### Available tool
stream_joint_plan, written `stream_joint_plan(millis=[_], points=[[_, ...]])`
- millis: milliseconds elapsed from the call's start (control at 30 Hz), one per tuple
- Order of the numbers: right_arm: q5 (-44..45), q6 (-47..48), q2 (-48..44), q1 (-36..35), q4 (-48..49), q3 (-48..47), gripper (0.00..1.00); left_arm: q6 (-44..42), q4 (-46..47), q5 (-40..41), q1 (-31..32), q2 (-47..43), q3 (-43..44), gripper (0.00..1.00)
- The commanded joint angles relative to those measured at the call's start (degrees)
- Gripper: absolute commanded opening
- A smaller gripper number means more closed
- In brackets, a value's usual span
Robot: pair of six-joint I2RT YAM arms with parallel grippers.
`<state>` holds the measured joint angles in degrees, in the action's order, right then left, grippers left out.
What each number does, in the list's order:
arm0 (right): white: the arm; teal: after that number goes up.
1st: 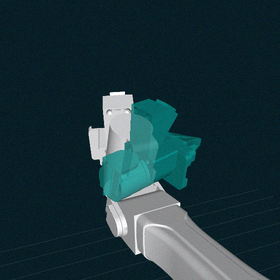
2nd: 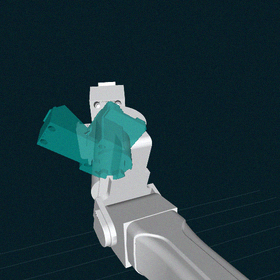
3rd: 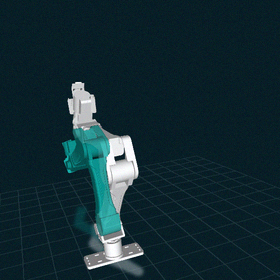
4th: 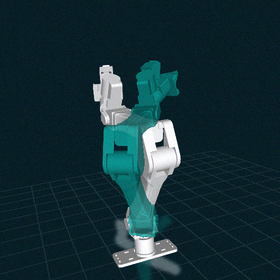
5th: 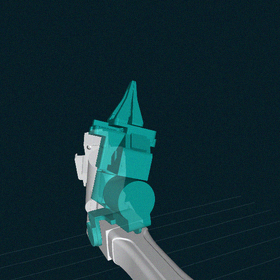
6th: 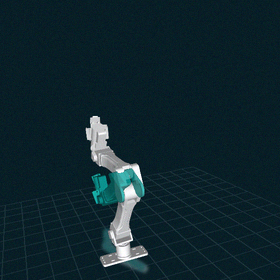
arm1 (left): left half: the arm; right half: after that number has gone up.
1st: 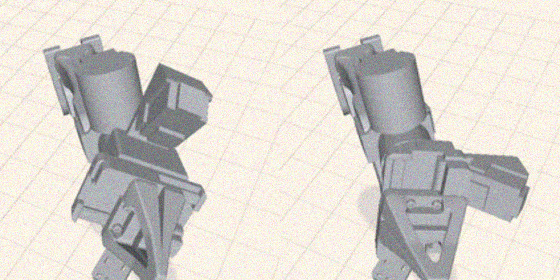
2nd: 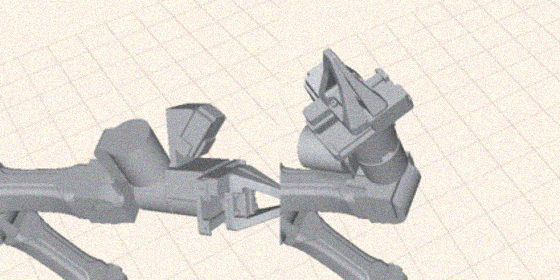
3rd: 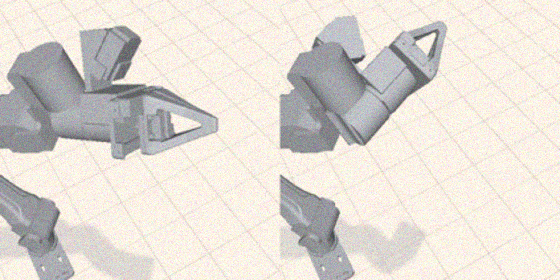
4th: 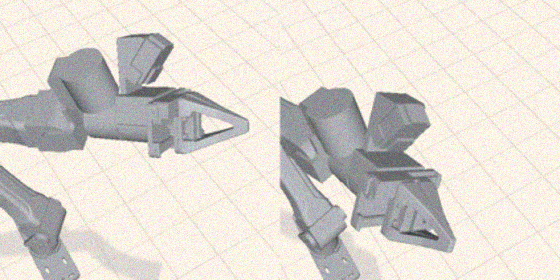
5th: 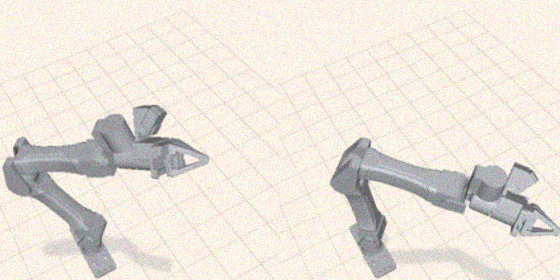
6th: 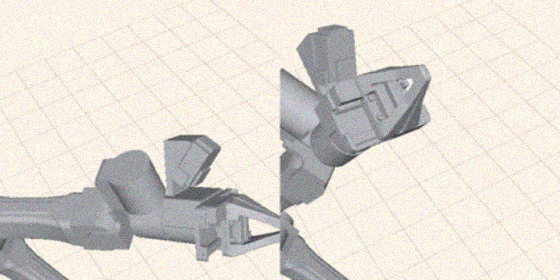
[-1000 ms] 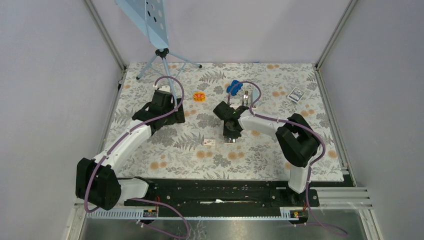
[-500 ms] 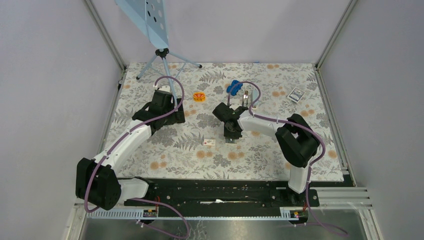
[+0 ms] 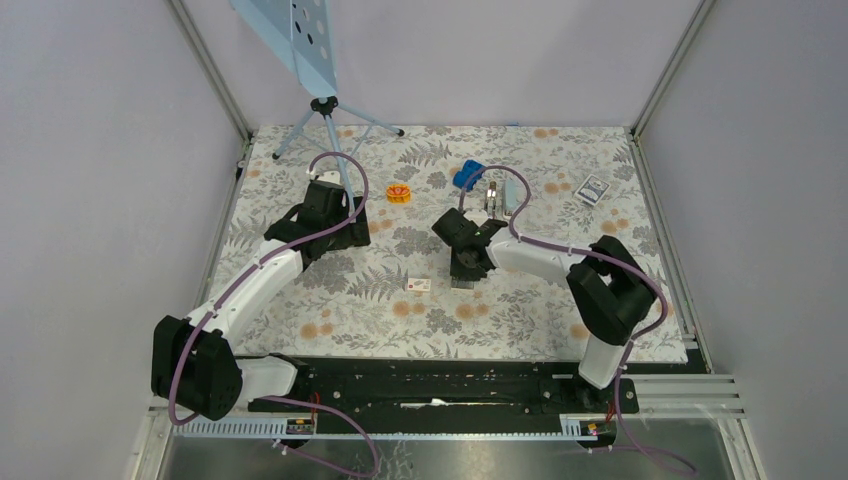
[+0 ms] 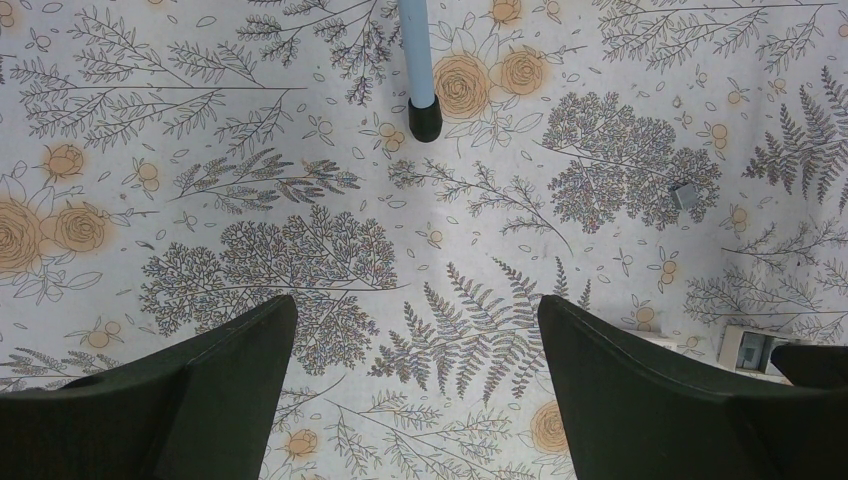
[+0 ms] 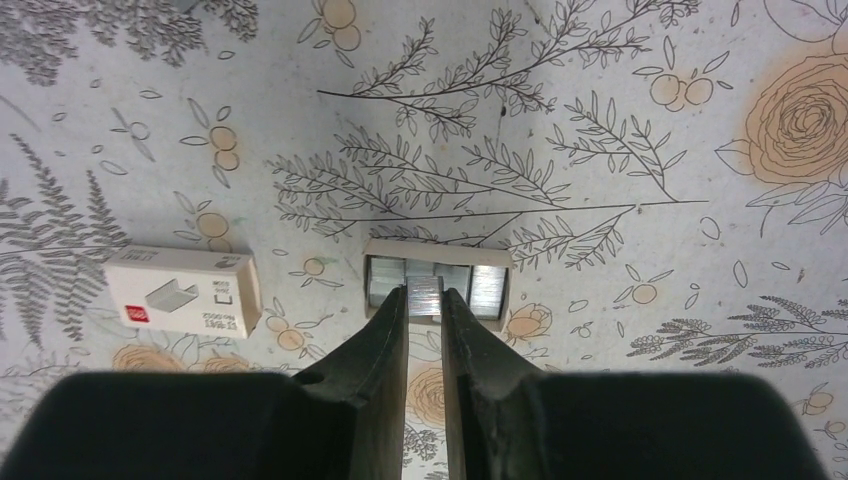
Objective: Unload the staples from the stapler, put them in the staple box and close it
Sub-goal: Place the staple in the staple box.
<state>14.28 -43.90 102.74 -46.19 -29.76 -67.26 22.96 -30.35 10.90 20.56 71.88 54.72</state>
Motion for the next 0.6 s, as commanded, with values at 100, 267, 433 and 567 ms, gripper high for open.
stream_joint_plan(millis=[100, 267, 433, 567], points=[[-0.6, -1.5, -4.1, -0.9, 2.4, 1.1, 0.17, 0.2, 1.4, -0.5, -0.3, 0.2, 1.1, 0.95], [-2.5, -2.1, -1.9, -0.9, 2.3, 1.3, 0.17, 0.2, 1.4, -0.6, -0.3, 0.1, 1.1, 0.95], [-2.9, -2.7, -0.3, -0.9, 2.9, 2.0, 0.17, 0.1, 1.4, -0.4, -0.3, 0.0, 0.9, 0.95], [-2.1, -2.9, 0.2, -0.9, 3.1, 2.4, 0.17, 0.2, 1.4, -0.6, -0.3, 0.2, 1.0, 0.95]])
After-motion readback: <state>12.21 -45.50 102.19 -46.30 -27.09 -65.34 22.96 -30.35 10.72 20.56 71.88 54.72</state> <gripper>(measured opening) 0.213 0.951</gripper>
